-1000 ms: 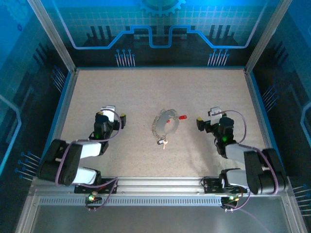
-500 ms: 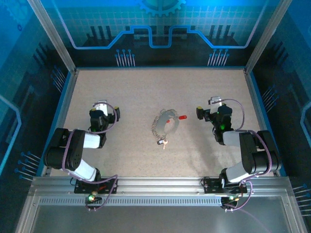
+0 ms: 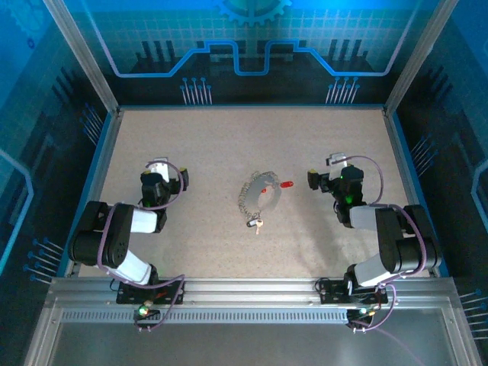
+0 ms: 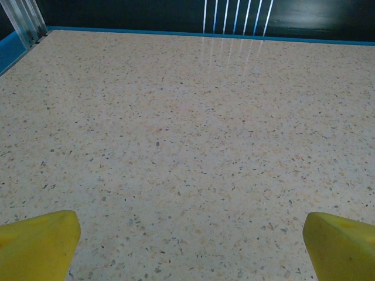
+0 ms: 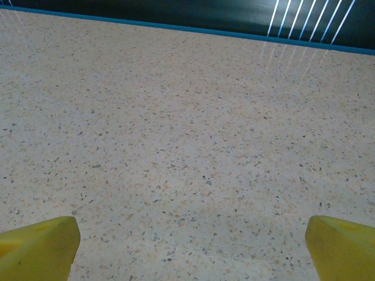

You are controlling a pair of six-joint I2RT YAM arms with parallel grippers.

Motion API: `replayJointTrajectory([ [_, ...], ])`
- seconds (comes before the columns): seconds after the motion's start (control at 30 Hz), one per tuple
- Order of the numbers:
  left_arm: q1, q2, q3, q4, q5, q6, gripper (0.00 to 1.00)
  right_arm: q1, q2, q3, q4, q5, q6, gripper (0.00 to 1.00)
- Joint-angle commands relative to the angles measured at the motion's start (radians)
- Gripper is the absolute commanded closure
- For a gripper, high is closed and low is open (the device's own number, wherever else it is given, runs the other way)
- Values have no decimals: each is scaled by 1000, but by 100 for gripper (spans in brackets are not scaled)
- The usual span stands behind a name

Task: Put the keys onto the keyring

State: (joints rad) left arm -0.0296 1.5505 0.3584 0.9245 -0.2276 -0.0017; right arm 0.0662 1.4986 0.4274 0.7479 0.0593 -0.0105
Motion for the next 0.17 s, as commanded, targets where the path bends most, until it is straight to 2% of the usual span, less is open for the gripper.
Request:
replayJointTrajectory([
  [0.0, 2, -1, 18, 5, 21, -14, 1, -11, 7, 13, -9, -15, -1, 0],
  [0.13, 2, -1, 18, 5, 19, -14, 1, -10, 6, 11, -5, -16, -1, 0],
])
